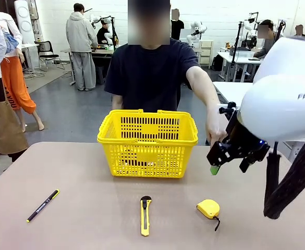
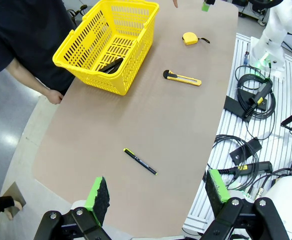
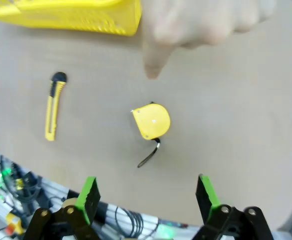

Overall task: Place the items the person wants into the basket.
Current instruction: Pick up the item the person points to and place it in the Market Basket.

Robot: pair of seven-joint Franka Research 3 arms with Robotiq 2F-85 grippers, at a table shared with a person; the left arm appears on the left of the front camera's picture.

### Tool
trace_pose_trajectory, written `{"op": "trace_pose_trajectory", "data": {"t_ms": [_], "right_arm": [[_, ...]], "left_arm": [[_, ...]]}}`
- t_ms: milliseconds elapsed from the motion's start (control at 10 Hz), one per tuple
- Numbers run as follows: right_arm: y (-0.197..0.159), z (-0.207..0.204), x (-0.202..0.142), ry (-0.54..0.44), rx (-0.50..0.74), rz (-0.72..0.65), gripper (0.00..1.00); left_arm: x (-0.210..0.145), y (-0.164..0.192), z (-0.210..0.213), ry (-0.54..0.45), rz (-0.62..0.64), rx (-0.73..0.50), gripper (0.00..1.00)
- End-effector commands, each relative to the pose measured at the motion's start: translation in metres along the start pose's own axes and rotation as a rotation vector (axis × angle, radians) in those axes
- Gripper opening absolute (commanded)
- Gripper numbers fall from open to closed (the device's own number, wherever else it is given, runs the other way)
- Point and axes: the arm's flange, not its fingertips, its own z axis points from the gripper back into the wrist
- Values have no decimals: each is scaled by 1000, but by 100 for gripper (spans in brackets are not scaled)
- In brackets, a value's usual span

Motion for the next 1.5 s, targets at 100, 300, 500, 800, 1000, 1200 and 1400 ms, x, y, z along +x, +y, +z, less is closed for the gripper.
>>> {"op": "trace_pose_trajectory", "data": {"t_ms": [100,300,500,800,1000,1200,1400], "right_arm": [[4,-43,-2,-1,24,-5,100],[1,-57,1,37,26,0,100],[0,-49,-2,35,6,6,100],[0,-49,-2,35,6,6,100],[-1,-50,-1,36,6,5,100],[15,-79,7,85,-59,22,100],[28,-106,10,123,-93,52,100]], "left_arm": [[0,-1,0,-7,-5,-4,100],[0,-1,0,-7,-5,-4,100],[0,-1,0,-7,-5,-4,100],[0,-1,0,-7,-5,-4,100],[0,-1,0,-7,-5,-4,100],[0,-1,0,-7,-5,-4,100],[0,-1,0,-7,-5,-4,100]]}}
